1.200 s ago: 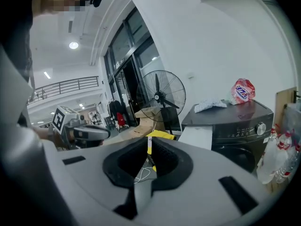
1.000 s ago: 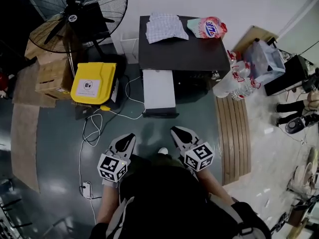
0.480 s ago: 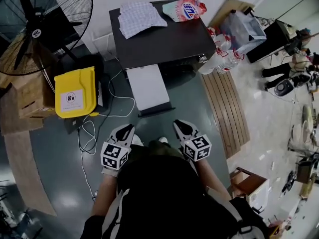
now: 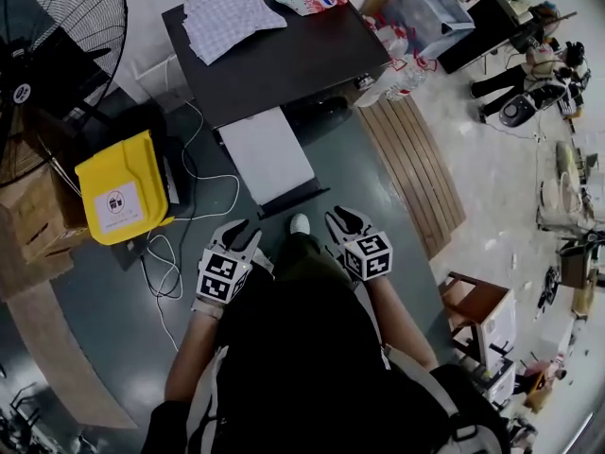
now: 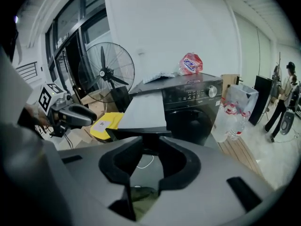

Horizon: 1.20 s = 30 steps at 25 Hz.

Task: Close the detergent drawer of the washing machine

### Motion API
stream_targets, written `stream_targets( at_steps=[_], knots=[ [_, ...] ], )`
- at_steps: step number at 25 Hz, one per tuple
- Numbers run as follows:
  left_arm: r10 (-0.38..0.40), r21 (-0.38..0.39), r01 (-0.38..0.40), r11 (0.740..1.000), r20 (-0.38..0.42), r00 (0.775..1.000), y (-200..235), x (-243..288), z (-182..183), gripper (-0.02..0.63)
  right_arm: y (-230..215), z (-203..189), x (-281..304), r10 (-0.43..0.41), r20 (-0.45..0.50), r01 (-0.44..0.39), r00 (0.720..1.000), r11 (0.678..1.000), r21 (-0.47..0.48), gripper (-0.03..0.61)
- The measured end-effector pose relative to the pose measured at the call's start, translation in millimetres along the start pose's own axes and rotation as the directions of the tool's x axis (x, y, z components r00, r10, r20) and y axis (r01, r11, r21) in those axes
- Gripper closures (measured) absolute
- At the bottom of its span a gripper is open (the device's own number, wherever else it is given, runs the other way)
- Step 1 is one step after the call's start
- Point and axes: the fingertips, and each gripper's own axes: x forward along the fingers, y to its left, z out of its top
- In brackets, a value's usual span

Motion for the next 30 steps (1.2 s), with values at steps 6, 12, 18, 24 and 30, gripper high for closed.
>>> stream_targets(
  at_steps=[6,12,18,24,30],
  knots=[
    [-0.026,0.024,0.028,0.999,-0.071,0.997,6.7,27.8,-5.7,0.491,-19.6,-2.9,25.2,0.002,-0.065,-0.004,0.998,0.999,-0.037,0.440],
    [-0.026,-0.002,0.026,1.000,-0.134,0.991,10.6,47.1,-9.4,0.488,-35.9,-13.8,51.2,0.071,-0.140,-0.079,0.988,0.996,-0.048,0.426],
    [-0.073,-0.075,0.064,0.995,-0.114,0.991,11.4,54.7,-12.4,0.477,-38.1,-13.6,66.0,0.155,-0.176,-0.169,0.972,0.984,-0.064,0.428],
    [-0.098,-0.094,0.088,0.992,-0.110,0.989,9.1,55.4,-13.7,0.479,-38.4,-12.2,66.7,0.192,-0.188,-0.211,0.963,0.973,-0.089,0.428],
    [-0.117,-0.087,0.106,0.991,-0.129,0.985,1.8,60.8,-17.5,0.514,-38.0,-10.1,66.1,0.225,-0.207,-0.244,0.952,0.967,-0.074,0.430]
  ],
)
